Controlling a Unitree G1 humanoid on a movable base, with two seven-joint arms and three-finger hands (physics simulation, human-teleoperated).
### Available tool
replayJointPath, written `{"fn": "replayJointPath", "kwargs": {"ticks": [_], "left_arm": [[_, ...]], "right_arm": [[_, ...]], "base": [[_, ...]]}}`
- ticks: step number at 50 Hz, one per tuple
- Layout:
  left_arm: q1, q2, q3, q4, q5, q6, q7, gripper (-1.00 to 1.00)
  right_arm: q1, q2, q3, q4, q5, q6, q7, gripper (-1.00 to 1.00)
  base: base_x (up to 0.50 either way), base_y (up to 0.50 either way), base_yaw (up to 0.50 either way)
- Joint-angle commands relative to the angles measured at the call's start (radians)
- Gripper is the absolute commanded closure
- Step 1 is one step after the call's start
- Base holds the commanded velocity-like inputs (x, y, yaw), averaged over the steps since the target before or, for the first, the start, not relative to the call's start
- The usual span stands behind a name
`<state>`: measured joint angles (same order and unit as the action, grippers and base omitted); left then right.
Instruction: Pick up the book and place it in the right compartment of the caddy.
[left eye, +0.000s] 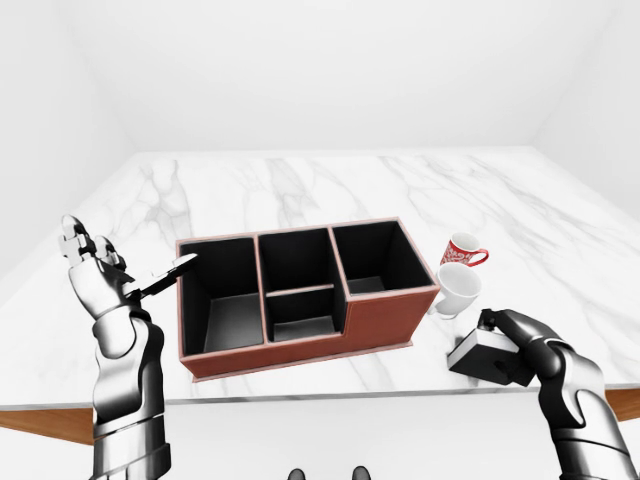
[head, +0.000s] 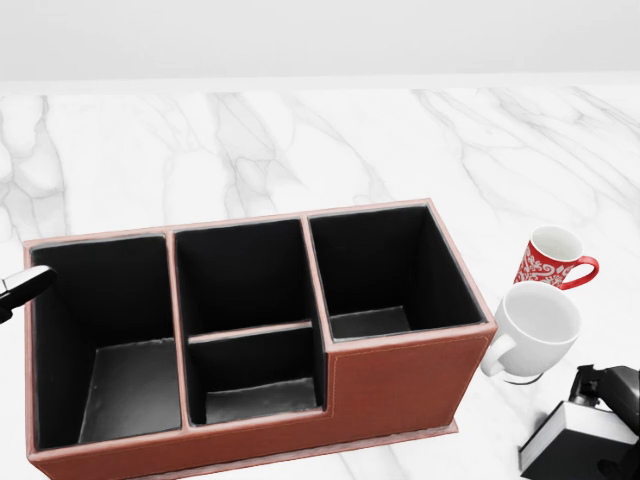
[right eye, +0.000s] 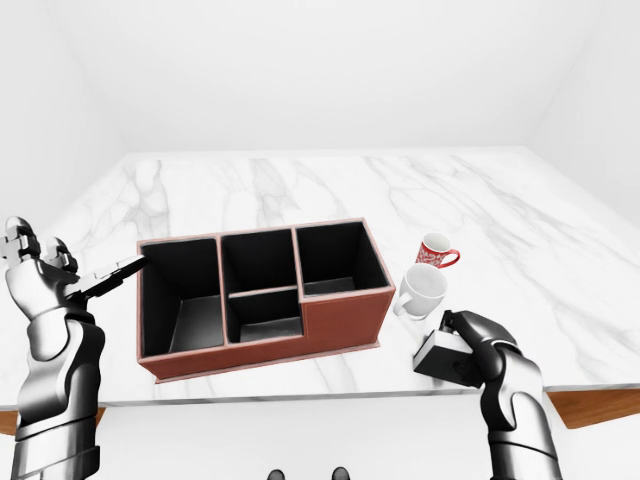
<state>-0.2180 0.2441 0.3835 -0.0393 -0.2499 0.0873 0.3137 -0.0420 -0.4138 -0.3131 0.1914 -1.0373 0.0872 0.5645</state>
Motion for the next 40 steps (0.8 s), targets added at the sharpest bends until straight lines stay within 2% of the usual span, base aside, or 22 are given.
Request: {"fn": "replayJointPath", "kwargs": {"ticks": [1, 2, 3, 6, 7, 8, 9, 15, 20, 28, 30, 32, 33, 36, 37, 38, 40], "left_arm": [[0.013, -0.011, -0.027, 0.007, 0.016, 0.000, -0.002, -1.00], [0.013, -0.011, -0.027, 0.004, 0.016, 0.000, -0.001, -1.00], [0.013, -0.011, -0.026, 0.004, 0.016, 0.000, -0.001, -1.00], [0.013, -0.010, -0.027, 0.011, 0.017, 0.000, -0.002, -1.00], [0.013, -0.010, -0.027, 0.009, 0.016, 0.000, -0.001, -1.00], [0.014, -0.010, -0.027, 0.006, 0.016, 0.000, -0.001, -1.00], [0.014, -0.011, -0.027, 0.007, 0.016, 0.000, -0.001, -1.00], [0.010, -0.009, -0.029, 0.020, 0.018, 0.000, -0.001, -1.00], [0.012, -0.010, -0.027, 0.012, 0.017, 0.000, -0.001, -1.00], [0.013, -0.010, -0.028, 0.008, 0.019, 0.000, 0.000, -1.00], [0.012, -0.010, -0.028, 0.011, 0.019, 0.000, -0.001, -1.00], [0.013, -0.011, -0.029, 0.014, 0.021, 0.000, -0.001, -1.00], [0.016, -0.012, -0.029, 0.004, 0.020, 0.000, 0.000, -1.00], [0.015, -0.012, -0.029, 0.005, 0.022, 0.000, -0.002, -1.00], [0.013, -0.012, -0.029, 0.013, 0.022, 0.000, -0.003, -1.00], [0.013, -0.012, -0.029, 0.015, 0.022, 0.000, -0.003, -1.00], [0.014, -0.012, -0.029, 0.011, 0.022, 0.000, -0.002, -1.00]], "right_arm": [[-0.006, 0.020, 0.048, 0.056, -0.011, 0.000, 0.000, 1.00], [-0.022, 0.021, 0.043, 0.053, 0.005, 0.000, -0.008, 1.00], [-0.031, 0.025, 0.037, 0.020, 0.052, -0.016, 0.030, 1.00], [-0.016, 0.018, 0.030, -0.051, 0.040, -0.010, 0.094, 1.00], [-0.023, 0.016, 0.020, -0.071, 0.052, -0.017, 0.108, 1.00], [-0.028, 0.017, 0.007, -0.103, 0.063, -0.008, 0.134, 1.00], [-0.030, 0.005, -0.011, -0.164, 0.065, 0.000, 0.134, 1.00], [-0.061, -0.036, -0.123, -0.452, 0.119, 0.000, 0.134, 1.00], [-0.109, -0.071, -0.183, -0.568, 0.182, 0.000, 0.134, 1.00], [-0.163, -0.164, -0.262, -0.727, 0.250, 0.000, 0.134, 1.00], [-0.211, -0.201, -0.271, -0.772, 0.269, 0.000, 0.134, 1.00], [-0.259, -0.239, -0.265, -0.816, 0.288, 0.000, 0.134, 1.00], [-0.331, -0.292, -0.254, -0.833, 0.290, 0.000, 0.134, 1.00], [-0.451, -0.391, -0.213, -0.838, 0.322, 0.000, 0.134, 1.00], [-0.583, -0.440, -0.150, -0.808, 0.338, 0.000, 0.134, 1.00], [-0.663, -0.465, -0.100, -0.771, 0.341, 0.000, 0.134, 1.00], [-0.791, -0.479, -0.011, -0.697, 0.347, 0.000, 0.134, 1.00]], "base": [[0.00, 0.00, 0.00], [0.00, 0.00, 0.00], [0.00, 0.00, 0.00], [0.00, 0.00, 0.00], [0.00, 0.00, 0.00], [0.00, 0.00, 0.00], [0.00, 0.00, 0.00], [0.00, 0.00, 0.00], [0.00, 0.00, 0.00], [0.00, 0.00, 0.00], [0.00, 0.00, 0.00], [0.00, 0.00, 0.00], [0.00, 0.00, 0.00], [0.00, 0.00, 0.00], [0.00, 0.00, 0.00], [0.00, 0.00, 0.00], [0.00, 0.00, 0.00]]}}
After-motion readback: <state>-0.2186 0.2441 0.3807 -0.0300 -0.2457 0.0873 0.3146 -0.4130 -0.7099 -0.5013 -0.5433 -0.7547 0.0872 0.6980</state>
